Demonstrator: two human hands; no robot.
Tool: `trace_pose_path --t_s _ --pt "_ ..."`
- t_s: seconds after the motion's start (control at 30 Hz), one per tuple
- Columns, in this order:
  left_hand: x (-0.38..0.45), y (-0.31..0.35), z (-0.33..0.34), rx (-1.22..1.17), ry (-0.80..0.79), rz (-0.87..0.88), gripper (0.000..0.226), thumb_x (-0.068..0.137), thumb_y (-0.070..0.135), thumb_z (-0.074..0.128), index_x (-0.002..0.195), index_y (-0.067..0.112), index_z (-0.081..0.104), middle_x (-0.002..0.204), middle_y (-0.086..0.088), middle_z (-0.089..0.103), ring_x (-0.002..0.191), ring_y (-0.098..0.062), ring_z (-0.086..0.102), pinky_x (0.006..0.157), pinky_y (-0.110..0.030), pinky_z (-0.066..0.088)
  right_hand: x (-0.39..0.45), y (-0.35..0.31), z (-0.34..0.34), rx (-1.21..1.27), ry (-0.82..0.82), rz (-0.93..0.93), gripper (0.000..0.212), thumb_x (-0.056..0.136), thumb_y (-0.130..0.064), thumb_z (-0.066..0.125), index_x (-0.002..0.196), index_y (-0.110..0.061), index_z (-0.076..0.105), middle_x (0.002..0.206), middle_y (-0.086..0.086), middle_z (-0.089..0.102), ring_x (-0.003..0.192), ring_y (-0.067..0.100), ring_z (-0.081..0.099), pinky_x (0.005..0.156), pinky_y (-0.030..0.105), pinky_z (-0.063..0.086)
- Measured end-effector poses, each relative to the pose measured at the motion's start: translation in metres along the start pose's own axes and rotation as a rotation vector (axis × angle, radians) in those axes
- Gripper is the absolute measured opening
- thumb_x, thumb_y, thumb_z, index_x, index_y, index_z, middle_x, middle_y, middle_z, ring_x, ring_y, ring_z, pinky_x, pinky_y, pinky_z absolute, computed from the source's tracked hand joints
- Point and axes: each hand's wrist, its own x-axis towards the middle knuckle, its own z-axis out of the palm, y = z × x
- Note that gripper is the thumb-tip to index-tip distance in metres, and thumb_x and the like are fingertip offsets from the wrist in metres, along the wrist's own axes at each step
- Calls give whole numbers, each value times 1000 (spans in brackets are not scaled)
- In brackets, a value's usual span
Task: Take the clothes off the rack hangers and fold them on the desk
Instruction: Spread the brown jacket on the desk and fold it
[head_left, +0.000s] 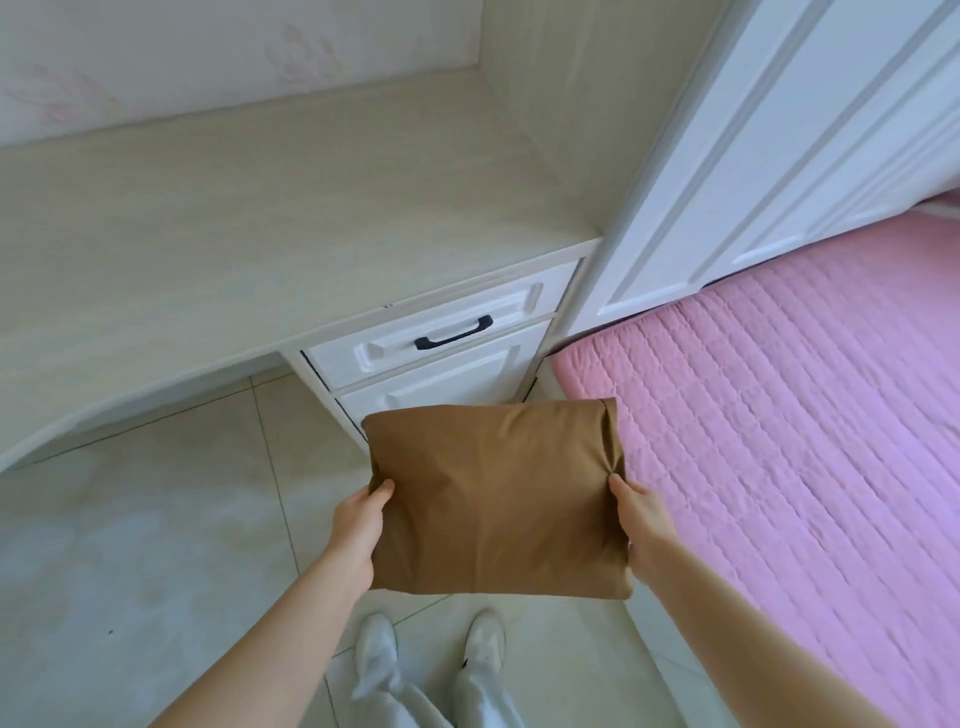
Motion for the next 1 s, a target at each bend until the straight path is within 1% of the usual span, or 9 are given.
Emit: trace_pose_path --t_s 0.07,0.13,0.2,0.27,0.33,0.43,0.57,0.87,1.0 --pt "17 -10 32 9 -6 -14 37 96 32 59 129 15 60 119 -9 65 103 -33 62 97 -53 48 27 9 -13 4 44 -13 27 101 -26 46 98 -8 66 118 17 63 105 33 58 89 37 45" --pt "37 -19 57 12 -3 -26 36 95 32 59 127 15 61 118 -9 65 103 -33 62 96 -52 48 57 19 -20 31 84 -27 31 100 -27 46 98 -1 65 119 21 61 95 31 58 79 33 41" --pt "61 -30 83 25 0 -38 37 94 32 61 127 15 61 117 -10 65 101 -34 62 95 -53 49 87 32 -24 64 109 -38 33 100 -27 46 104 0 65 105 20 66 85 22 51 73 31 37" --pt "89 -42 109 32 -1 -50 38 93 31 63 127 13 61 115 -11 66 101 -34 63 95 -54 49 119 47 -26 86 153 -32 32 100 -26 45 98 -2 65 87 10 58 83 19 46 67 31 35" --pt "113 -51 130 41 1 -59 38 93 30 64 127 13 61 113 -11 65 103 -33 62 96 -53 49 146 63 -24 123 197 -11 31 99 -27 45 95 -3 65 85 5 54 82 19 45 69 32 35" --pt "151 -70 157 51 34 -89 40 93 29 63 128 11 59 118 -12 63 107 -34 59 97 -50 47 183 83 -14 152 261 24 28 99 -31 43 100 -12 64 98 5 59 92 22 50 83 34 40" --pt "202 -98 179 60 89 -143 41 92 27 65 127 6 58 123 -15 62 109 -35 58 98 -50 46 231 106 2 126 280 19 30 101 -28 40 92 -9 61 85 1 56 84 20 47 77 31 35" --pt "273 -143 195 122 146 -167 39 95 25 59 130 8 58 125 -14 61 108 -33 58 100 -46 45 295 160 39 96 326 98 35 101 -29 38 87 -5 60 80 2 56 77 20 48 75 32 35" --pt "290 -163 204 145 133 -125 34 97 23 56 127 7 60 115 -12 63 96 -26 55 88 -35 44 309 166 54 -75 389 48 35 102 -29 36 88 -6 59 82 6 58 91 33 54 79 36 38"
